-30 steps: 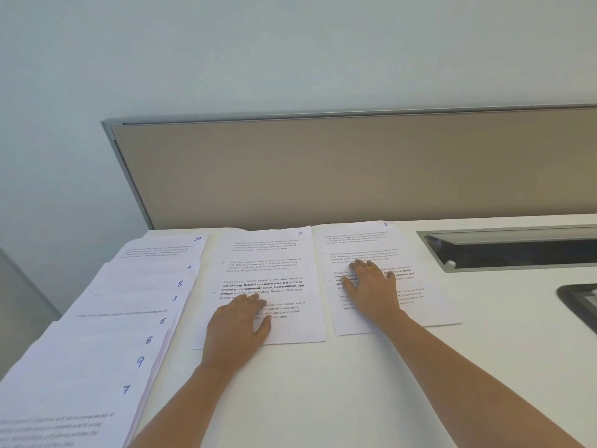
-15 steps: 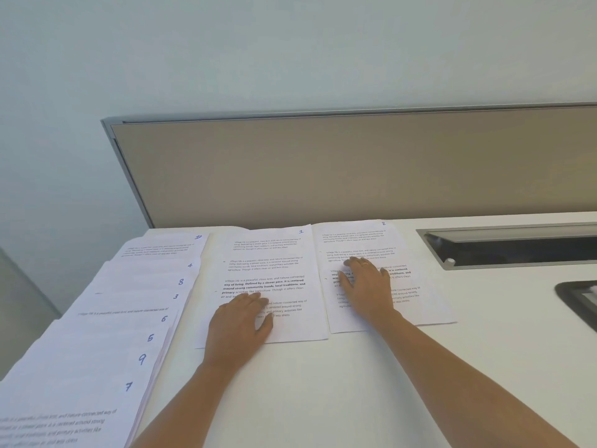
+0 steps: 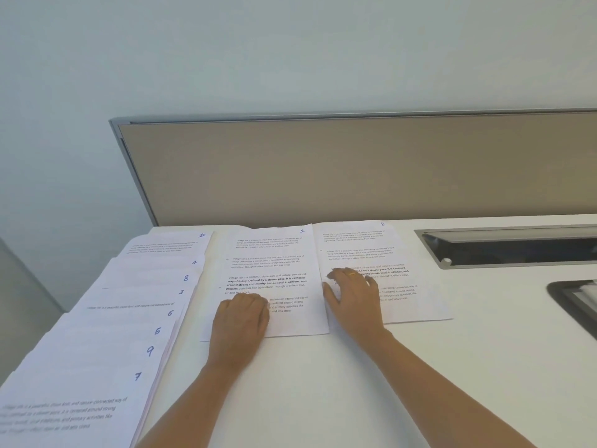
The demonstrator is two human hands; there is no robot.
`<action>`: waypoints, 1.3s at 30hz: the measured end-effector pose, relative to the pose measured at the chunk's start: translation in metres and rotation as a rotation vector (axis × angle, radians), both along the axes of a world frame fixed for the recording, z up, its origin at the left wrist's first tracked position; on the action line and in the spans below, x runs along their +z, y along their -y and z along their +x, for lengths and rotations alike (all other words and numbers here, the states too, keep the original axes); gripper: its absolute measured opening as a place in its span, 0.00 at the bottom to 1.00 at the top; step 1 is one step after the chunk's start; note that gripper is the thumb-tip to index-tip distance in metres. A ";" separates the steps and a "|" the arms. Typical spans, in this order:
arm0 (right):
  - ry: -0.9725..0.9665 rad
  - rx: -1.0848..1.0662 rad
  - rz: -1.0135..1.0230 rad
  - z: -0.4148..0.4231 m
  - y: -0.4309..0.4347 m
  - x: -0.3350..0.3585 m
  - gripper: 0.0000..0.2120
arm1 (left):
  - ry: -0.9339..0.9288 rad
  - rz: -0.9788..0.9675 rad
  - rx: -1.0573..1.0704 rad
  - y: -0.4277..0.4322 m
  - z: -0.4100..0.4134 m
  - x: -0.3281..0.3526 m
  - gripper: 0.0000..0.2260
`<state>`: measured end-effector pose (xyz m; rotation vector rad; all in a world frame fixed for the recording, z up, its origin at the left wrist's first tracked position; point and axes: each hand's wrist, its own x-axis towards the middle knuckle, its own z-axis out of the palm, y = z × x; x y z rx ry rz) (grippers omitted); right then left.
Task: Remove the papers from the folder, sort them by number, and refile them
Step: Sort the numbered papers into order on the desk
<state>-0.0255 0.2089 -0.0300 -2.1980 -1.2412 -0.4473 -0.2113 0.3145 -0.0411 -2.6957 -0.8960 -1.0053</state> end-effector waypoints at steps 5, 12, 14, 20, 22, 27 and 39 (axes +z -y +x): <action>0.096 -0.029 -0.047 -0.021 0.019 -0.013 0.16 | -0.036 -0.010 0.011 0.016 -0.007 0.001 0.14; 0.099 -0.212 -0.011 -0.032 0.040 -0.016 0.19 | -0.063 0.008 0.072 0.034 -0.018 -0.002 0.16; 0.099 -0.217 -0.043 -0.035 0.041 -0.017 0.19 | -0.064 0.010 0.099 0.037 -0.020 -0.003 0.16; 0.107 -0.208 -0.109 -0.036 0.041 -0.018 0.20 | -0.059 0.023 0.138 0.037 -0.019 -0.006 0.17; 0.121 -0.198 -0.105 -0.035 0.040 -0.019 0.20 | -0.061 0.018 0.148 0.038 -0.018 -0.007 0.17; 0.167 -0.190 -0.049 -0.034 0.040 -0.023 0.20 | -0.067 -0.026 0.153 0.039 -0.018 -0.007 0.16; 0.144 -0.170 -0.114 -0.040 0.037 -0.019 0.22 | -0.018 -0.008 0.138 0.037 -0.021 -0.010 0.16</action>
